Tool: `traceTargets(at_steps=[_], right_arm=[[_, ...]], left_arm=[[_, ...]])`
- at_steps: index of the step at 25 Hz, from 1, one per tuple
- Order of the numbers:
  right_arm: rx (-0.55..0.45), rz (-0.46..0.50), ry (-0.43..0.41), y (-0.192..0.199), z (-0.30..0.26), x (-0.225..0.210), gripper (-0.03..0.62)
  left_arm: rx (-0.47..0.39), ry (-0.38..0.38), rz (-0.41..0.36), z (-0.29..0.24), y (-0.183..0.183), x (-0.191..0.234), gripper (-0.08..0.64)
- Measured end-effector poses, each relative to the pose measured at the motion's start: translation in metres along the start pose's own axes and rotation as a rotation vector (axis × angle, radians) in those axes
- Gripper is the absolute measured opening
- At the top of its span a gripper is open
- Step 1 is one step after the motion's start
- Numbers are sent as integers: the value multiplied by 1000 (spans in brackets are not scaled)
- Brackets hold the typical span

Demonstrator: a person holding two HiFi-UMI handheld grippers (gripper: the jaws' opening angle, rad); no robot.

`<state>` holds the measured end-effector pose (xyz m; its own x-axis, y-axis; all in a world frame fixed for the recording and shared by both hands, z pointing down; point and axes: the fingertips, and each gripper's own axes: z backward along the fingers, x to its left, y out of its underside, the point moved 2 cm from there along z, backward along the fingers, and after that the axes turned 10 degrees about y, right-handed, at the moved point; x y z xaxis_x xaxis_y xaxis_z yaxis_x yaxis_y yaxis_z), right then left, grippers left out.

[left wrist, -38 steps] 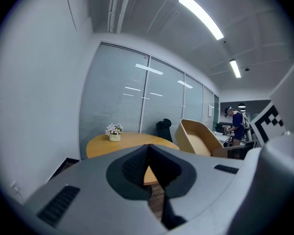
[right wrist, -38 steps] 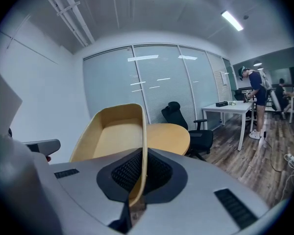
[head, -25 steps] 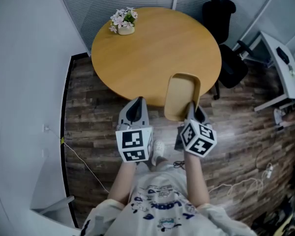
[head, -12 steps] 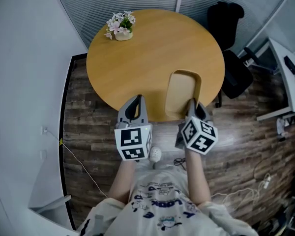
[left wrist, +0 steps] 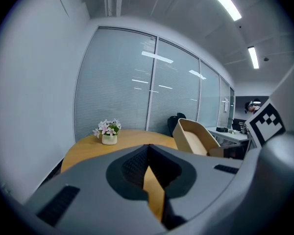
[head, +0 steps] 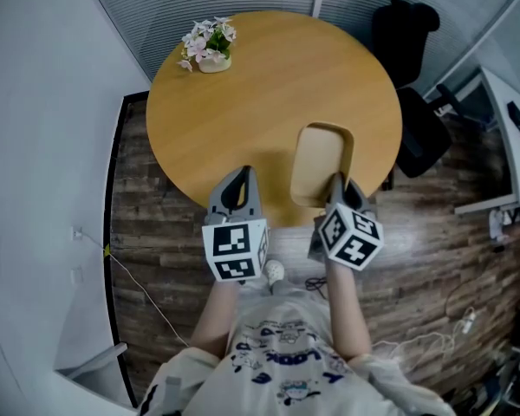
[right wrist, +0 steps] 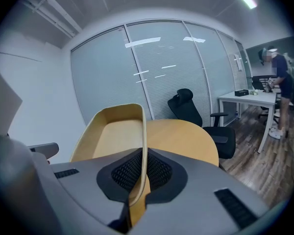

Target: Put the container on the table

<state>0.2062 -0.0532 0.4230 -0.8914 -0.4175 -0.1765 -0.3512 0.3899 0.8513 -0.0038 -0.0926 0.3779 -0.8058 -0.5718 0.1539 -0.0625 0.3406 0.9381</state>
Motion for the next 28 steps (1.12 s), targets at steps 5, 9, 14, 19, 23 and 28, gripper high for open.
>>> traceTargets(at_steps=[5, 9, 14, 19, 23, 28], right_arm=[[17, 3, 23, -5, -33, 9, 6], [32, 1, 38, -11, -60, 19, 6], [59, 4, 57, -14, -92, 31, 6], [95, 8, 90, -9, -120, 35, 6], [132, 16, 108, -1, -139, 38, 6], [182, 23, 133, 15, -158, 38, 6]], left_arm=[[15, 20, 8, -33, -3, 18, 3], [42, 34, 19, -60, -4, 35, 3], [64, 53, 33, -93, -6, 56, 3], [107, 69, 42, -120, 1, 73, 3], [143, 85, 59, -139, 11, 84, 3], [189, 99, 67, -156, 26, 95, 3]])
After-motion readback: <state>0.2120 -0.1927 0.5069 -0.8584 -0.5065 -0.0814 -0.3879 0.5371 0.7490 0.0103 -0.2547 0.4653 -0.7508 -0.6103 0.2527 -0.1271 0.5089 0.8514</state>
